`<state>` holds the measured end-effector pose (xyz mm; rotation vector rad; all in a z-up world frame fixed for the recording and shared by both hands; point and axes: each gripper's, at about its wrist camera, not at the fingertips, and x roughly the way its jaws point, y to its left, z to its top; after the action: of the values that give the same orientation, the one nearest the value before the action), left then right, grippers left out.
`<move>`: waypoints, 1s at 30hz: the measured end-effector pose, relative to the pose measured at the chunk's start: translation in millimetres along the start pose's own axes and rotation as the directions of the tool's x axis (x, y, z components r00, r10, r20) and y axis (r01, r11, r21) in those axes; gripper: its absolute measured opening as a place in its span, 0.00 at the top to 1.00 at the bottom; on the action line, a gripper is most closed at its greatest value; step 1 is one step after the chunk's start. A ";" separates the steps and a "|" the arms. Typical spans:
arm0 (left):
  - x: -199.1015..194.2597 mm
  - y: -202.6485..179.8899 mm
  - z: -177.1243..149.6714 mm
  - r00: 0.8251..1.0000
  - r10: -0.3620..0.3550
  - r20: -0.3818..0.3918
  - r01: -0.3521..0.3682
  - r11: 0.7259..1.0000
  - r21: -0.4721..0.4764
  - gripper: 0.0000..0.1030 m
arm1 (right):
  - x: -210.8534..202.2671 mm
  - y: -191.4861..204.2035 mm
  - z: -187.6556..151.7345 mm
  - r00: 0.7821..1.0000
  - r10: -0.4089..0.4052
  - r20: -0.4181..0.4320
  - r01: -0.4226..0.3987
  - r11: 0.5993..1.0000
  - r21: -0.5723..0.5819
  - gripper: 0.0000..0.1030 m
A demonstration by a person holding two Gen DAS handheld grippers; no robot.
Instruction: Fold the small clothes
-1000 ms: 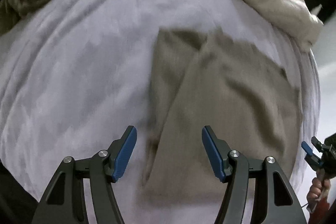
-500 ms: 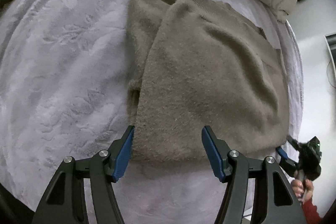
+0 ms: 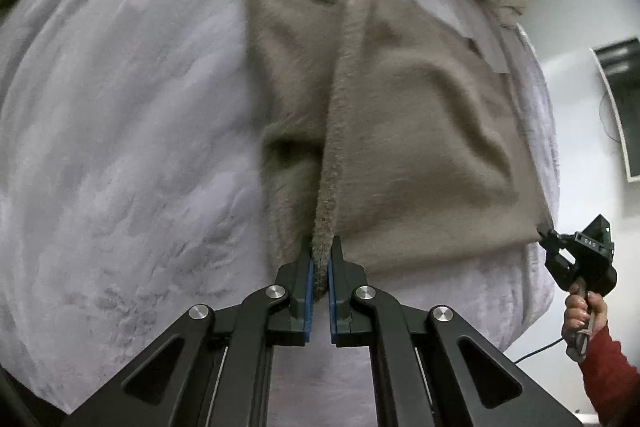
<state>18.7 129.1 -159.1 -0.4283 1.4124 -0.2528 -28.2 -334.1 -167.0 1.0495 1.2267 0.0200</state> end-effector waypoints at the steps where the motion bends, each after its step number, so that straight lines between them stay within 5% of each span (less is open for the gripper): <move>1: 3.3 5.9 -2.8 1.000 -0.004 -0.001 0.004 1.000 -0.020 0.94 | 2.8 -7.9 -0.6 1.000 -0.019 -0.008 0.019 1.000 0.006 0.92; 8: 3.8 12.3 -3.6 1.000 0.010 0.022 -0.008 0.996 -0.094 0.91 | 19.5 -10.4 -0.8 0.995 -0.092 -0.041 0.090 0.995 -0.030 0.91; 10: -3.5 12.0 -6.4 0.992 0.127 0.026 -0.124 0.988 -0.089 0.52 | 21.0 -2.2 0.0 0.991 -0.123 -0.052 0.120 0.991 -0.060 0.90; 11: -10.0 14.4 -9.7 0.985 0.165 0.045 -0.161 0.983 -0.088 0.46 | 21.3 1.6 0.0 0.989 -0.136 -0.055 0.133 0.989 -0.069 0.89; 17: -24.5 13.6 -17.8 0.978 0.197 0.065 -0.188 0.975 -0.115 0.46 | 10.2 26.9 -14.2 0.969 -0.244 -0.036 0.235 0.957 -0.169 0.78; 23: -18.6 -9.8 -7.4 0.974 0.196 0.110 -0.184 0.976 -0.113 0.46 | 11.7 75.4 -31.7 0.960 -0.276 0.047 0.276 0.899 -0.341 0.77; 26: 4.9 -11.4 -0.9 0.943 0.322 0.080 -0.314 0.944 -0.104 0.46 | 28.2 87.7 -28.6 0.938 -0.341 0.062 0.336 0.852 -0.402 0.77; 30: 6.7 8.2 -4.0 0.954 0.294 0.065 -0.281 0.948 -0.151 0.42 | 47.0 74.6 -18.8 0.906 -0.422 0.034 0.399 0.824 -0.402 0.78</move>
<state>15.0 133.1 -169.0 -0.3375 1.3914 0.1025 13.6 -255.6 -152.3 0.4140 1.4085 -0.0319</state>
